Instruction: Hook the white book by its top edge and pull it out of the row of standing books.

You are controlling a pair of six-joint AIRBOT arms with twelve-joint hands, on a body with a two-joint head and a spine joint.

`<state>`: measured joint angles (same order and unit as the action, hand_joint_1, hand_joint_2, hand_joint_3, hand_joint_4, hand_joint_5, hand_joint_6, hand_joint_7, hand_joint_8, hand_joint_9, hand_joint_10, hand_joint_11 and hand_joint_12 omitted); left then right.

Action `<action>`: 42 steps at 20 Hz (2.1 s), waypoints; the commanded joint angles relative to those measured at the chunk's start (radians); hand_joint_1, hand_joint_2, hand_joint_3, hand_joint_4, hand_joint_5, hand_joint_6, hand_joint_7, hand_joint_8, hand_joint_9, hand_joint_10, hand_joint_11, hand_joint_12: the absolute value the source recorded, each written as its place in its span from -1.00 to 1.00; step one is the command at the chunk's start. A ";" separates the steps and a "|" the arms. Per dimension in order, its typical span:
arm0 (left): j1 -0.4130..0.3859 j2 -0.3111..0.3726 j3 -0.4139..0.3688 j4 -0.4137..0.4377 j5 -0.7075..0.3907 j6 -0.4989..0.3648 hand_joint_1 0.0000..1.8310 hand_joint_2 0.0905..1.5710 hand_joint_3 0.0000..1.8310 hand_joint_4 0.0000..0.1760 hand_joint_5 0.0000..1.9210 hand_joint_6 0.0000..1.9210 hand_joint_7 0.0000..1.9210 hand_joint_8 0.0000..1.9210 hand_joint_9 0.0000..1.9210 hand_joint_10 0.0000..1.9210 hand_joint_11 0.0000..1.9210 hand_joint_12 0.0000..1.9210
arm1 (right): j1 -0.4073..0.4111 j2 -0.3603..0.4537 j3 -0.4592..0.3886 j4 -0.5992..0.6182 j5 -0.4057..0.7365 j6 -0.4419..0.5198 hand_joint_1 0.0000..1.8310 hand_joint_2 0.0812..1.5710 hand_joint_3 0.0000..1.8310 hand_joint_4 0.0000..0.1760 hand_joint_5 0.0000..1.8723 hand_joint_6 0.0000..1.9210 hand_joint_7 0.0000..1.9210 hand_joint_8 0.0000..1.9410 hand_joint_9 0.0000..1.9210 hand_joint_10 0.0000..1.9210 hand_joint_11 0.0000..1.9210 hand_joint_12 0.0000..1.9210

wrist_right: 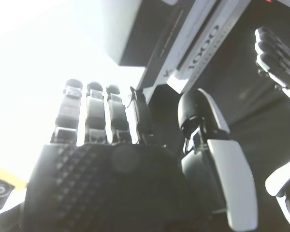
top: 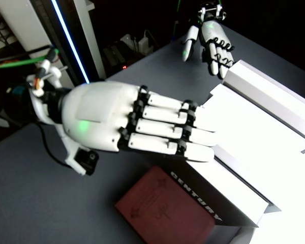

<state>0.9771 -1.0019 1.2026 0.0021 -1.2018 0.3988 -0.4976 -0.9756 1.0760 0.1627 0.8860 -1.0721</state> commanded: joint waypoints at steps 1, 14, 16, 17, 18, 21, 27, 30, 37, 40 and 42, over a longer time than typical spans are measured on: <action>-0.003 0.000 -0.001 -0.026 -0.130 -0.006 -0.80 0.72 -1.00 -0.52 -1.00 -1.00 -1.00 -1.00 -1.00 -1.00 -1.00 -1.00 | -0.006 0.015 -0.010 -0.007 0.142 0.002 -0.83 0.82 -1.00 -1.00 -0.78 -0.39 -1.00 -1.00 -1.00 -1.00 -1.00 -1.00; 0.052 0.033 -0.035 -0.102 -0.196 0.010 -0.90 0.74 -1.00 -0.67 -1.00 -1.00 -1.00 -1.00 -1.00 -1.00 -1.00 -1.00 | -0.352 0.131 -0.203 -0.176 0.442 0.204 -1.00 0.77 -1.00 -1.00 -0.79 -0.38 -1.00 -1.00 -1.00 -1.00 -1.00 -1.00; 0.061 0.037 -0.039 -0.114 -0.206 0.015 -0.95 0.72 -1.00 -0.25 -1.00 -1.00 -1.00 -1.00 -1.00 -1.00 -1.00 -1.00 | -0.420 0.147 -0.228 -0.204 0.469 0.262 -0.96 0.77 -0.99 -1.00 -0.70 -0.48 -0.96 -0.99 -1.00 -1.00 -1.00 -1.00; 0.063 0.038 -0.040 -0.118 -0.209 0.016 -0.95 0.72 -1.00 -0.25 -1.00 -1.00 -1.00 -1.00 -1.00 -1.00 -1.00 -1.00 | -0.445 0.151 -0.233 -0.214 0.476 0.290 -0.96 0.77 -0.99 -1.00 -0.70 -0.48 -0.96 -0.99 -1.00 -1.00 -1.00 -1.00; 0.064 0.038 -0.040 -0.122 -0.212 0.017 -0.97 0.72 -1.00 -0.30 -1.00 -1.00 -1.00 -1.00 -1.00 -1.00 -1.00 -1.00 | -0.476 0.155 -0.239 -0.224 0.483 0.327 -0.95 0.80 -0.99 -1.00 -0.67 -0.47 -0.94 -0.98 -1.00 -1.00 -1.00 -1.00; 0.064 0.038 -0.040 -0.127 -0.217 0.020 -0.97 0.69 -1.00 0.00 -1.00 -1.00 -1.00 -1.00 -1.00 -1.00 -1.00 -1.00 | -0.587 0.161 -0.261 -0.223 0.519 0.398 -0.92 0.85 -0.99 -1.00 -0.59 -0.44 -0.80 -0.97 -0.94 -0.97 -1.00 -0.83; 0.064 0.037 -0.041 -0.134 -0.215 0.023 -0.92 0.71 -1.00 -0.17 -1.00 -1.00 -1.00 -1.00 -1.00 -1.00 -1.00 -1.00 | -0.681 0.167 -0.280 -0.226 0.533 0.475 -0.81 0.86 -1.00 -1.00 -0.43 -0.60 -0.32 -0.96 -0.54 -0.55 -1.00 0.66; 0.066 0.037 -0.041 -0.136 -0.217 0.023 -0.90 0.72 -1.00 -0.10 -1.00 -1.00 -1.00 -1.00 -1.00 -1.00 -1.00 -1.00 | -0.684 0.193 -0.284 -0.212 0.597 0.471 -0.84 0.89 -1.00 -1.00 -0.49 -0.51 -0.26 -0.96 -0.59 -0.34 -1.00 0.66; 0.067 0.037 -0.039 -0.141 -0.219 0.024 -0.91 0.70 -1.00 -0.33 -1.00 -1.00 -1.00 -1.00 -1.00 -1.00 -1.00 -1.00 | -0.767 0.275 -0.303 0.010 0.810 0.314 -0.82 1.00 -0.93 -1.00 -0.94 -0.08 -0.55 -0.96 -0.98 -0.10 -1.00 0.60; 0.067 0.039 -0.041 -0.152 -0.233 0.031 -0.91 0.68 -1.00 0.29 -1.00 -1.00 -1.00 -1.00 -1.00 -1.00 -1.00 -1.00 | -0.791 0.277 -0.287 0.140 0.840 0.287 -0.85 0.93 -0.99 -1.00 -1.00 -0.50 -0.88 -0.96 -1.00 -0.67 -1.00 0.59; 0.068 0.040 -0.041 -0.159 -0.238 0.037 -0.91 0.65 -1.00 0.69 -1.00 -1.00 -1.00 -1.00 -1.00 -1.00 -1.00 -1.00 | -0.799 0.275 -0.282 0.200 0.857 0.275 -0.92 0.90 -1.00 -1.00 -1.00 -0.83 -0.98 -0.99 -1.00 -0.93 -1.00 0.08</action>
<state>1.0500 -0.9695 1.1622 -0.1406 -1.3052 0.4381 -1.3018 -0.7021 0.7906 0.3660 1.6028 -0.8001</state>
